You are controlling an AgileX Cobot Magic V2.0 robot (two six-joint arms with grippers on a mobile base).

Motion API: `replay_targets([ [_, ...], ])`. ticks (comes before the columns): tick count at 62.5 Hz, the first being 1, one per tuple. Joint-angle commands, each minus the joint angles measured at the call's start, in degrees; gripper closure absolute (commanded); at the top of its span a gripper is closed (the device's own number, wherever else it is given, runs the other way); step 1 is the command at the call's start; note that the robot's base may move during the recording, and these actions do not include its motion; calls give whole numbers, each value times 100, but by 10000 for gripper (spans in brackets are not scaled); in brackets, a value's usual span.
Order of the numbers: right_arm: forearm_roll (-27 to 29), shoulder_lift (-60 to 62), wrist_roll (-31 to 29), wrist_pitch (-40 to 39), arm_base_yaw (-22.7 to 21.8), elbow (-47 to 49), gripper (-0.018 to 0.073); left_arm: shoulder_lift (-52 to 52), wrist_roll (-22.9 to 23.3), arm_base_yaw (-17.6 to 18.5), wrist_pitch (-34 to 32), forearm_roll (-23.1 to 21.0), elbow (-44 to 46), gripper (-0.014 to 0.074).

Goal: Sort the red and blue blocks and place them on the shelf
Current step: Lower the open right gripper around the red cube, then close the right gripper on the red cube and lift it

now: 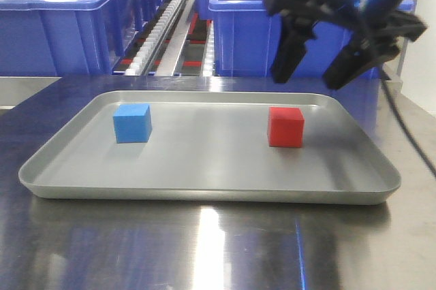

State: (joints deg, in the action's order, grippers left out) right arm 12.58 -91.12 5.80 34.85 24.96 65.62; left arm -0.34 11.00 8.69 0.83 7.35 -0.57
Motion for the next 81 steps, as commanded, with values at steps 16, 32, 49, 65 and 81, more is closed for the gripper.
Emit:
replay_targets([
  [16, 110, -340, -46, -41, 180, 494, 17, -104, 6, 7, -487, -37, -170, 472],
  [32, 110, -539, -46, 35, 188, 582, 17, -104, 6, 7, -487, -37, -170, 472],
  [49, 110, -733, -46, 50, 188, 582, 17, -104, 6, 7, -487, -37, -170, 472],
  [65, 110, -774, -46, 44, 188, 582, 20, -104, 6, 7, -487, -37, -170, 472],
  [81, 110, -778, -46, -47, 188, 582, 81, -104, 6, 7, -487, -37, -170, 472],
])
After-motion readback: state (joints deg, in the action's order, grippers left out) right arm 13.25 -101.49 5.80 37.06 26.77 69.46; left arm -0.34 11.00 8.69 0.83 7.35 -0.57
